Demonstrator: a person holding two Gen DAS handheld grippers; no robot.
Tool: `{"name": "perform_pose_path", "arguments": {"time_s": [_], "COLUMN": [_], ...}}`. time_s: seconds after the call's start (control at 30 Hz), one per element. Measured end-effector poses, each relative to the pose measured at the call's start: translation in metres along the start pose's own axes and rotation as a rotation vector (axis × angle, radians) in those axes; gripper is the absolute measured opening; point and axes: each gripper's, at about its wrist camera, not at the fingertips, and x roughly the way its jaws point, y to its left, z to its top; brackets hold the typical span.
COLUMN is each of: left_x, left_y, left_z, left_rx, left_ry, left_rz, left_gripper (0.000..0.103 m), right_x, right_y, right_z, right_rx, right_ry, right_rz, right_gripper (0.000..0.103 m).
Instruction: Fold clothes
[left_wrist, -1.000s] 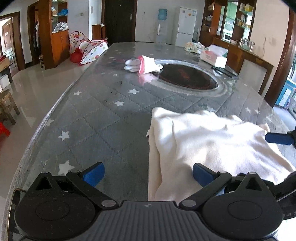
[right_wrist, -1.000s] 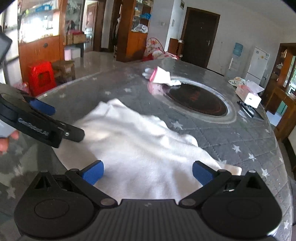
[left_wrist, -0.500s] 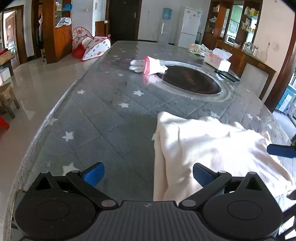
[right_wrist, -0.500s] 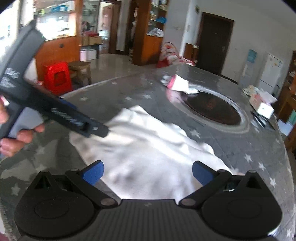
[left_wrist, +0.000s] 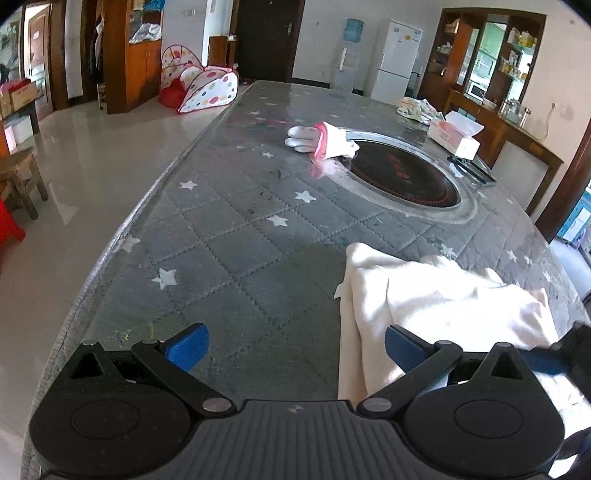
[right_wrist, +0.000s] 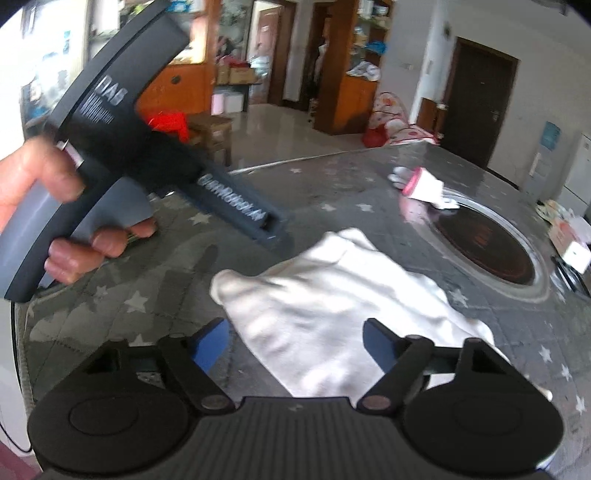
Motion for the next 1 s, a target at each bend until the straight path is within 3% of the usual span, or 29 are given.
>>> {"name": "perform_pose_path", "arguments": {"time_s": [0.4,0.5,0.63,1.0], "left_x": [0.009,0.01,0.012,0.014], "left_y": [0.002,0.002,0.003,-0.007], "left_z": [0.002,0.003,0.003,0.002], "left_rx": [-0.051,-0.068,-0.092,-0.101], "left_ry": [0.039,0.048,0.061,0.082], "left_rz": [-0.057,-0.072,-0.09,-0.112], "left_gripper": [0.103,0.103,0.103,0.103], "right_x": [0.026,0.03,0.027,0.006], "right_y": [0.026,0.027,0.017,-0.011], "right_z": [0.008,0.008,0.008,0.007], "right_rx": [-0.098,-0.099,-0.045,0.104], "right_ry": [0.029,0.036,0.025,-0.021], "right_rz": [0.034,0.015,0.022,0.11], "right_gripper": [0.055,0.042,0.028,0.017]}}
